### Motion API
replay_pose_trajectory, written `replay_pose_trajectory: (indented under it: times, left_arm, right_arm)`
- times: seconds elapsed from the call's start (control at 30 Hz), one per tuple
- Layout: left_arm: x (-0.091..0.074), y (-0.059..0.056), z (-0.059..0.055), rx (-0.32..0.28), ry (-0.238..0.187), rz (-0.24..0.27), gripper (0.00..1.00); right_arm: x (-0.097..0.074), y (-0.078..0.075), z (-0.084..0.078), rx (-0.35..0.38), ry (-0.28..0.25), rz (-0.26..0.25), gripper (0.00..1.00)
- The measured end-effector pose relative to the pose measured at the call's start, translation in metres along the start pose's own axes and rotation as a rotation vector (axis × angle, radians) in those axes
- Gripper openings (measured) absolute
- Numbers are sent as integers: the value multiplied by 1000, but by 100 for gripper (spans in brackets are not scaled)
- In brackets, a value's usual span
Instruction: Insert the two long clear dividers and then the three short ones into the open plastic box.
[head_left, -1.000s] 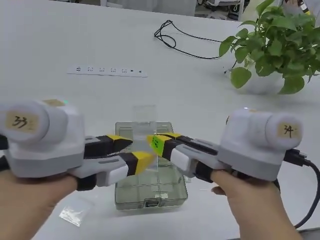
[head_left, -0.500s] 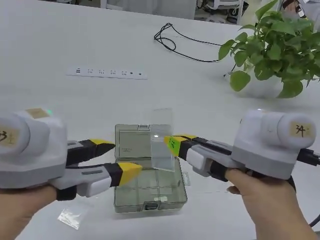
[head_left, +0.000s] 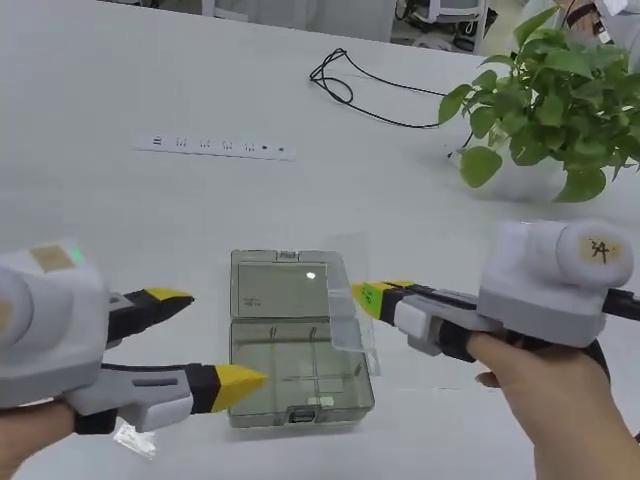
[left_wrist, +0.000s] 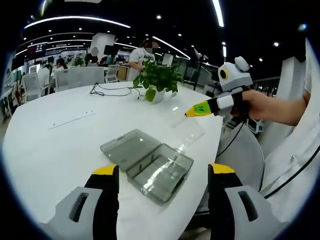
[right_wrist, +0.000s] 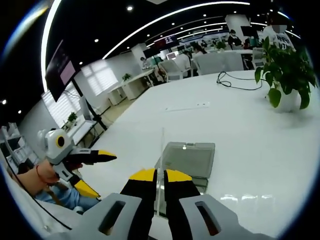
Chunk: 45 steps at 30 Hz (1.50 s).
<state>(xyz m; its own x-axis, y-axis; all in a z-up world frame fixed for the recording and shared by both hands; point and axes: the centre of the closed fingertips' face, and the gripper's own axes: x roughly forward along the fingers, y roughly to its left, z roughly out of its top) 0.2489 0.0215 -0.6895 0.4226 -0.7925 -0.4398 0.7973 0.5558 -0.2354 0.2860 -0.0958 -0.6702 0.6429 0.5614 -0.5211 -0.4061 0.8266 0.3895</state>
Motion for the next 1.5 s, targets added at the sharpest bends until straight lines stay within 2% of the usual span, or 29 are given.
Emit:
replay_pose_trajectory:
  times: [0.2, 0.3, 0.5, 0.6, 0.7, 0.9, 1.07, 1.33, 1.5]
  left_arm:
    - [-2, 2, -11, 15, 12, -12, 84]
    - [-2, 3, -15, 28, 18, -13, 92]
    - [-2, 5, -20, 46, 21, -28, 100]
    - [-1, 5, -25, 52, 38, -39, 100]
    - [-1, 5, -26, 53, 34, -45, 100]
    - [1, 7, -33, 30, 48, -57, 100]
    - [1, 6, -33, 23, 39, -67, 100]
    - [5, 5, -37, 3, 36, -77, 99]
    - [6, 6, -38, -8, 35, -78, 98]
  right_arm:
    - [7, -8, -15, 39, 86, -35, 6]
    - [9, -10, -20, 57, 113, -47, 6]
    - [13, -15, -28, 98, 168, -72, 6]
    - [15, -17, -32, 129, 198, -82, 6]
    - [19, -20, -40, 149, 241, -102, 6]
    - [27, -25, -54, 182, 301, -129, 6]
    - [32, -32, -65, 211, 349, -153, 6]
    - [39, -39, -78, 245, 404, -169, 6]
    - [45, -42, -82, 257, 419, -178, 6]
